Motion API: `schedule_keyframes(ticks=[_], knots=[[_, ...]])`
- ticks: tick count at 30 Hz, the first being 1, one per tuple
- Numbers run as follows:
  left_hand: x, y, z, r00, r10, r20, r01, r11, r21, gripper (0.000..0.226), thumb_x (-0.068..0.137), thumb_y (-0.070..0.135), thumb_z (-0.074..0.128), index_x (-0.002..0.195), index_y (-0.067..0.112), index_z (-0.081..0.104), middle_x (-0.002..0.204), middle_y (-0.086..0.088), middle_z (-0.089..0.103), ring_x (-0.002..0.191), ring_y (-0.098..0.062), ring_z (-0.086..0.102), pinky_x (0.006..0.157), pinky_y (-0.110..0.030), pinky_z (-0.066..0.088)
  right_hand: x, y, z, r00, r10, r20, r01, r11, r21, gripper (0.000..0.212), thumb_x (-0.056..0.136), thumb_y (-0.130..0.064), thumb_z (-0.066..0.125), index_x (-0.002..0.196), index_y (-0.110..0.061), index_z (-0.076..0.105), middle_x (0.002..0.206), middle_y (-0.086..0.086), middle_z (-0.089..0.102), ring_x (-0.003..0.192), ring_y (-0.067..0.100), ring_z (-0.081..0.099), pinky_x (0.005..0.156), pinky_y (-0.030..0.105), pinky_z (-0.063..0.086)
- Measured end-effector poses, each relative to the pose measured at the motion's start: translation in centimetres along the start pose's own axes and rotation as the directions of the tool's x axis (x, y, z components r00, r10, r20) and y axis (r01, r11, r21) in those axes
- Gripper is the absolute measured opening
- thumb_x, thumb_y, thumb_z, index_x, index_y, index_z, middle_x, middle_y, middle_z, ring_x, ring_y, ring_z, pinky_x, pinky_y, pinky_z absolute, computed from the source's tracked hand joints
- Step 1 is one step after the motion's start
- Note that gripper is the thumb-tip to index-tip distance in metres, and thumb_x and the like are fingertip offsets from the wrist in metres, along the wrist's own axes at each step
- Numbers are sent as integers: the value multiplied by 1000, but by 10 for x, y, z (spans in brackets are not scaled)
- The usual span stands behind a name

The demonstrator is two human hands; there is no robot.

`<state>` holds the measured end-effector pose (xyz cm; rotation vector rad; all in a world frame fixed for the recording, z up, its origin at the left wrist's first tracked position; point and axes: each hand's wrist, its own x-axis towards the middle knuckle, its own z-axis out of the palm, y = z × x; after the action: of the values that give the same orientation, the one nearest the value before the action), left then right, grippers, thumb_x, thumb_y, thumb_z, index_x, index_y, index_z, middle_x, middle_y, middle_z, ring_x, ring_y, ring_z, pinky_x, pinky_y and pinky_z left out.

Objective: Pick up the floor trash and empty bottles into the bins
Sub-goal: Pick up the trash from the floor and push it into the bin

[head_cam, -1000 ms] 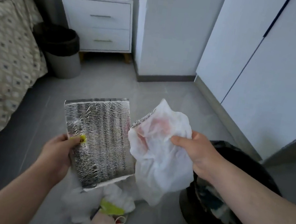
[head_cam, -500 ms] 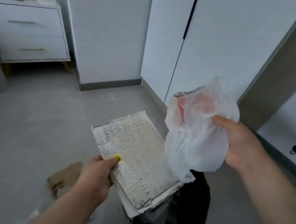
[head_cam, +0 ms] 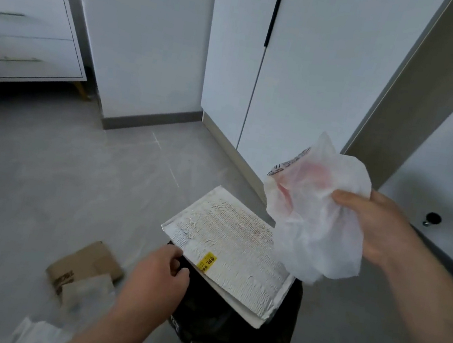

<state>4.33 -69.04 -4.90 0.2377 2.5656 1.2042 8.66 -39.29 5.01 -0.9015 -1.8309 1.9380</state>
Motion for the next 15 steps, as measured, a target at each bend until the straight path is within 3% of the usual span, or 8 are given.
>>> schedule_keyframes(ticks=[2, 4, 7, 10, 12, 14, 15], knots=[[-6, -10, 2, 985, 160, -70, -143, 970, 197, 26, 85, 26, 56, 111, 26, 57, 110, 8, 58, 104, -12, 54, 93, -29, 45, -4, 2, 5, 999, 18, 29, -17, 999, -27, 28, 81, -4, 68, 109, -3, 66, 107, 16, 70, 95, 34, 67, 90, 48, 51], [-7, -21, 7, 990, 135, -37, -120, 953, 276, 61, 87, 37, 54, 141, 16, 35, 144, 2, 37, 135, -15, 32, 112, -28, 28, -11, 10, 20, 994, 37, 104, -29, 997, -71, 27, 82, -1, 66, 109, 0, 65, 101, 16, 71, 89, 33, 67, 87, 47, 52], [-9, -37, 13, 989, 70, 133, -104, 957, 272, 94, 85, 52, 55, 152, 18, 0, 161, 3, -4, 147, -10, -5, 118, -27, 7, -15, 39, 55, 976, 5, 217, 73, 933, -351, 26, 79, -12, 72, 104, -8, 67, 97, 11, 73, 86, 26, 68, 84, 46, 53], [-10, -49, 14, 977, 99, 187, -141, 963, 230, 106, 81, 55, 61, 151, 20, -10, 159, 6, -15, 145, -6, -13, 117, -25, 4, -14, 80, 81, 948, 7, 319, 230, 680, -697, 37, 76, -37, 67, 110, -25, 62, 100, -5, 69, 92, 17, 65, 82, 37, 54], [-7, -54, 13, 975, 112, 192, -152, 966, 209, 111, 78, 55, 64, 151, 20, -12, 158, 9, -15, 145, -5, -13, 117, -24, 3, -15, 105, 91, 921, 8, 389, 331, 512, -793, 47, 75, -45, 62, 119, -29, 57, 110, -5, 64, 101, 19, 61, 85, 35, 52], [-6, -58, 12, 972, 133, 193, -171, 966, 195, 115, 75, 55, 67, 150, 20, -12, 158, 11, -15, 145, -4, -13, 117, -23, 3, -12, 131, 98, 888, -5, 460, 437, 322, -840, 71, 70, -61, 55, 133, -31, 46, 130, -1, 52, 119, 24, 50, 95, 39, 47], [-6, -60, 13, 971, 138, 196, -174, 968, 181, 116, 74, 55, 69, 150, 21, -12, 158, 11, -14, 145, -3, -12, 116, -22, 3, -10, 144, 100, 881, 26, 473, 444, 303, -843, 77, 68, -69, 52, 136, -33, 40, 137, -1, 47, 125, 25, 46, 98, 43, 46]])
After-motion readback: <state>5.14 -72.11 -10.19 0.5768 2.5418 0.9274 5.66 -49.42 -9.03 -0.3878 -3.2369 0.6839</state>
